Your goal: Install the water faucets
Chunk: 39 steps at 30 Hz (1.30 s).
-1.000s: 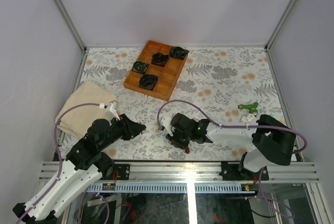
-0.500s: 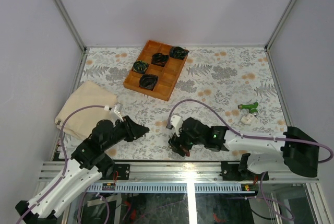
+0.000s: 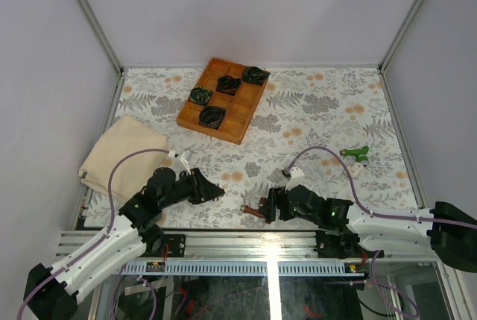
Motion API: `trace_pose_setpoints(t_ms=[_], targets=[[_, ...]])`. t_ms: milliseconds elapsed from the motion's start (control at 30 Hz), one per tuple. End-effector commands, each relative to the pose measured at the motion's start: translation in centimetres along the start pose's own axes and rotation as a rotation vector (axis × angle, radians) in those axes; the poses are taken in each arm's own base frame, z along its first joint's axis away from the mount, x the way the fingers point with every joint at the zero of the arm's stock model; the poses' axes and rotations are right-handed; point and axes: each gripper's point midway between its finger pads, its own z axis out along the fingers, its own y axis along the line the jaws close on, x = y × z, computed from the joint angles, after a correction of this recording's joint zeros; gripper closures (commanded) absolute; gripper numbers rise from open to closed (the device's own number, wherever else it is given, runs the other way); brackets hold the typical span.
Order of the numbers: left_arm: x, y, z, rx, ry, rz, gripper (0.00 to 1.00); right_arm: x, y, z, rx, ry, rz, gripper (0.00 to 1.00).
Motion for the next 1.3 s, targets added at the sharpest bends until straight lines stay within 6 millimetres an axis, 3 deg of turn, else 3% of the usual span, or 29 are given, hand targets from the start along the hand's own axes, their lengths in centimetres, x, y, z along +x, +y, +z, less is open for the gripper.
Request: trace_pose_setpoints(t_ms=[0,300,633,967,1267], targets=[[-0.8,-2.0,0.2,0.116,-0.029,0.039,1.0,-1.1,0.9,0.3,-0.018,-0.066,0.179,0.22],[0.2,-1.9,1.1,0.192,-0.012,0.02,1.0,-0.3,0.7,0.4,-0.046,-0.072,0.343,0.26],[0.4,-0.9,3.7,0.163,0.045,-0.005,1.0,0.3,0.1,0.4,-0.028,-0.059,0.429,0.33],[1.7,0.3,4.8,0.147,0.108,-0.021,1.0,1.3,-0.1,0.0,-0.045,-0.03,0.439,0.35],[3.1,0.0,5.6,0.179,0.172,-0.046,1.0,1.6,-0.5,-0.1,-0.054,-0.038,0.483,0.38]])
